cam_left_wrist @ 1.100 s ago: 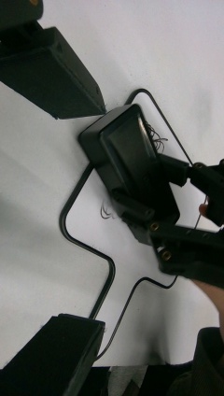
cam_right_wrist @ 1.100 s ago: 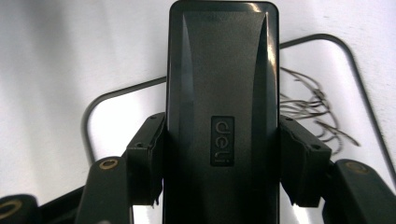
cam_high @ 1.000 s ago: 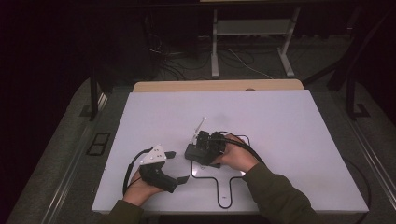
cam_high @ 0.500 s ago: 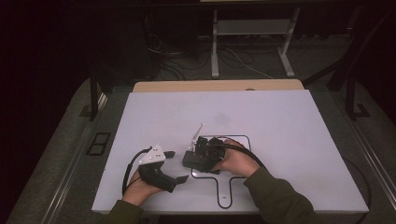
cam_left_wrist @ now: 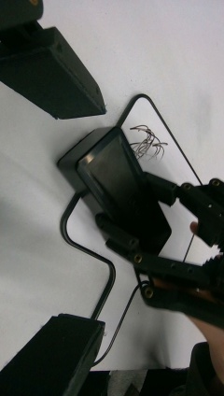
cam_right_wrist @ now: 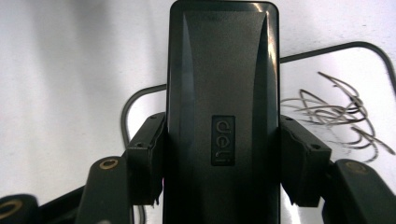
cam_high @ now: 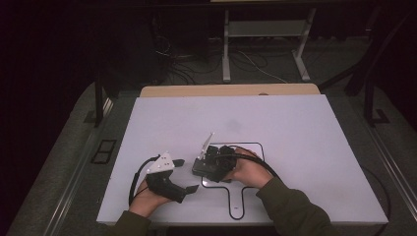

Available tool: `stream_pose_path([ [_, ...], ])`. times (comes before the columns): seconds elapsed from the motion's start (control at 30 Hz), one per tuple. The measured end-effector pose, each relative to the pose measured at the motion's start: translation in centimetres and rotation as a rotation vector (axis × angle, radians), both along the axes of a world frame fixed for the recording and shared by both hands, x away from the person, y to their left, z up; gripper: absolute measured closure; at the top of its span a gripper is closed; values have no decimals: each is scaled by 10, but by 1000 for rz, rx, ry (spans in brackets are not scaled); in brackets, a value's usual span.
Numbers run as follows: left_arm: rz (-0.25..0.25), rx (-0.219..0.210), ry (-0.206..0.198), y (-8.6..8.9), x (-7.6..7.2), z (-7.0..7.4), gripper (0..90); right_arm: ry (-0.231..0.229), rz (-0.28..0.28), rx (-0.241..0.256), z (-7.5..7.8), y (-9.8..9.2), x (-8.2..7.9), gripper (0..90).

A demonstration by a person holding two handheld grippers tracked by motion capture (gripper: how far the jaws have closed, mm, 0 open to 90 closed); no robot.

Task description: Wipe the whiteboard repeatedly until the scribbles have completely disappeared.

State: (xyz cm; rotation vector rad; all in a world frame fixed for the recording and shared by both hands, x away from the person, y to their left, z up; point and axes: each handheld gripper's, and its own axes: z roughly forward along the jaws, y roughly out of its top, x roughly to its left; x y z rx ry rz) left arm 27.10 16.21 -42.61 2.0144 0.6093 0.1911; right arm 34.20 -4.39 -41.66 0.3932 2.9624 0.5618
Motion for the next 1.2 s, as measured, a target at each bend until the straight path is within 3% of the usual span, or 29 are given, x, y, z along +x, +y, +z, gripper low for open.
stream_pose_path([
  [0.13,-1,2,-3,0,0,0,0,-22,-33,1,0,-2,11,388],
  [0.2,0,3,2,0,0,0,0,-12,-37,5,-1,-2,12,388],
  [0.43,9,-7,5,0,0,0,0,13,6,4,0,1,-6,388],
  [0.67,2,3,-1,1,0,0,0,-27,-28,-1,-1,1,7,388],
  [0.73,1,3,0,1,1,0,0,-16,-37,3,-1,1,9,388],
  [0.97,8,-2,3,1,0,0,0,8,-1,13,-1,2,-5,388],
  [1.2,0,7,-5,1,0,1,0,-9,-45,22,-2,0,13,388],
])
